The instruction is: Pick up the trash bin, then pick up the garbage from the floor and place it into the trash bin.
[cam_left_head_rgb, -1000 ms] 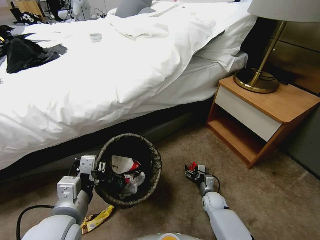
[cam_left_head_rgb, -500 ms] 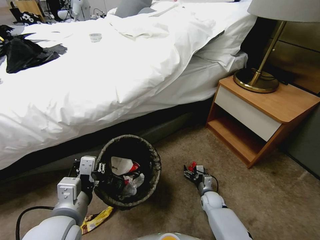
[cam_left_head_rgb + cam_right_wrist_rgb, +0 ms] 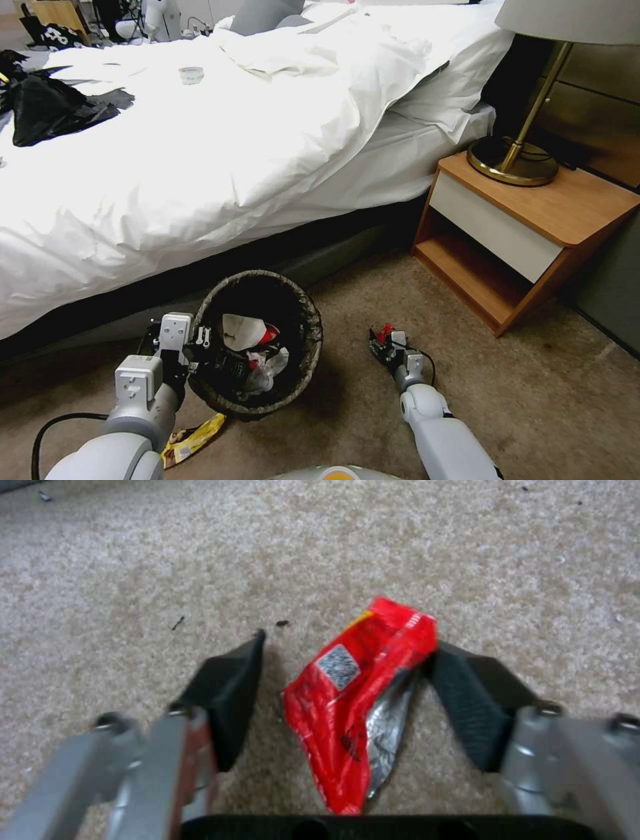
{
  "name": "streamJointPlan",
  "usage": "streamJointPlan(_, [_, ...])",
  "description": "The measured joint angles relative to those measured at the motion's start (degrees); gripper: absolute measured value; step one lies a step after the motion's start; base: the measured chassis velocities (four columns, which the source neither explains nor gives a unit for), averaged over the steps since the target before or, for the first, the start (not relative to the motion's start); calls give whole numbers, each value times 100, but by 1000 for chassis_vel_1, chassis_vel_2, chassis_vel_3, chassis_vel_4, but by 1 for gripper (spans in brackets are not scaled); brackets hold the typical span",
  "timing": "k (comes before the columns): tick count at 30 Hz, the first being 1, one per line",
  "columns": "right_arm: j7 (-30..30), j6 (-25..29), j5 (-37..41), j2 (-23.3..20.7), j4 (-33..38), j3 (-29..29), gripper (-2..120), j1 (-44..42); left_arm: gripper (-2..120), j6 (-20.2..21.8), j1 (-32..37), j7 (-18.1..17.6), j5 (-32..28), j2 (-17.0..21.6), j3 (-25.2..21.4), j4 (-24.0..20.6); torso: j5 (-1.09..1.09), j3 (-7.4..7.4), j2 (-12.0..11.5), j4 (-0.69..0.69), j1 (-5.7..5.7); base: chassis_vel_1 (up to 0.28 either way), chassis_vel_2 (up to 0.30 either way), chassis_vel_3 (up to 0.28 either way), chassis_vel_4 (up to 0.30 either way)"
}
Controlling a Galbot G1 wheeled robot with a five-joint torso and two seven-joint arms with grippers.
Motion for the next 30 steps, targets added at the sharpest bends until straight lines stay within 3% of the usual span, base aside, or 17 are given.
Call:
streamJointPlan(2, [0,-2,0,3,5,3,44,-13,5,-5,0,3,0,5,3,0,0,0,0,-1,0,0,0,0,0])
streamJointPlan(12, [-2,-19,0,-12,33,2,14,-19,5,-11,-2,9,0,28,7,0,1,0,0,1,0,0,0,0,0])
streamJointPlan(14, [-2,-26,2,-14,67,1,2,-19,5,-16,-2,9,0,33,6,0,2,0,0,1,0,0,0,0,0])
streamJointPlan(25, [7,-90,26,-49,308,15,0,-59,5,-34,12,10,4,30,9,0,2,0,0,1,0,0,0,0,0])
streamJointPlan(29, [27,-259,129,-173,903,34,0,-198,5,-34,19,9,4,27,13,0,2,0,0,1,0,0,0,0,0])
streamJointPlan(30, [23,-420,207,-275,1362,47,0,-312,5,-31,20,6,4,27,22,0,2,0,0,1,0,0,0,0,0])
